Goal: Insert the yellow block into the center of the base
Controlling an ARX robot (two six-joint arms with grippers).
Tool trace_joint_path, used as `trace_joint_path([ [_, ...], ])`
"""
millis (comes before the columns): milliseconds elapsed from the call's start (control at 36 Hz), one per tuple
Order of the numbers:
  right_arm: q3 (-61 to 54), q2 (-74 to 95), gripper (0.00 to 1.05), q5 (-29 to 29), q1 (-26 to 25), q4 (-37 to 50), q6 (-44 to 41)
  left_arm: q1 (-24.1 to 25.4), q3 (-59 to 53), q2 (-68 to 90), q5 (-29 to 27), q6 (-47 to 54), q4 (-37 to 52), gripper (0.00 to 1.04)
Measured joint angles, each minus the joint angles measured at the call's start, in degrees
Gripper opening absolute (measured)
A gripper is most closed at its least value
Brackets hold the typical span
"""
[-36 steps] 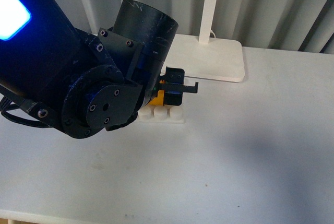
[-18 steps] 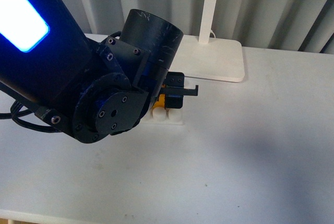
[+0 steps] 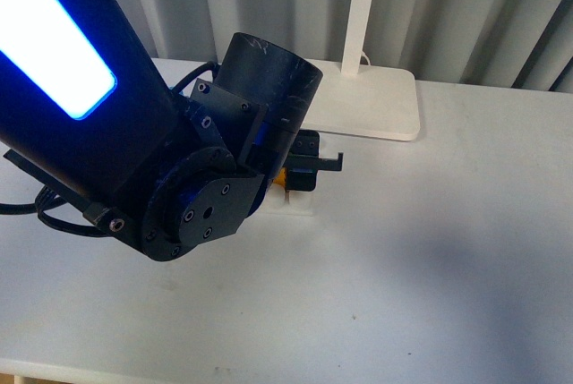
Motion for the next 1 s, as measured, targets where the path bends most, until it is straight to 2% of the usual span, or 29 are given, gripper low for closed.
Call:
trace_joint_path([
  [111,0.0,0.0,0.95,0.0,0.0,0.0,0.0,0.0,-0.2,-0.2,0.0,0.0,0.3,0.61],
  [195,0.0,0.0,0.95,0.0,0.0,0.0,0.0,0.2,-0.7,-0.7,1.1,-0.1,0.2,0.74],
  [417,0.0,0.0,0.95,0.0,0.0,0.0,0.0,0.5,-3.5,-3.8,2.2,-0.1,-0.5,1.0],
  [668,0.0,0.0,0.95,0.0,0.0,0.0,0.0,2.5,-8.2,-15.3,3.3,-0.3,-0.3,0.98],
  [918,0.0,0.0,0.95,0.0,0.0,0.0,0.0,11.4,-24.7,-37.9,12.0,-1.9,1.7,0.98],
  [974,0.0,0.0,0.95,0.0,0.0,0.0,0.0,14.4,-30.4,-42.7,9.6,1.0,10.0,0.92],
  [1001,0.0,0.0,0.95,0.0,0.0,0.0,0.0,16.5,-34.6,-44.9,8.7,4.4,18.1,0.86],
])
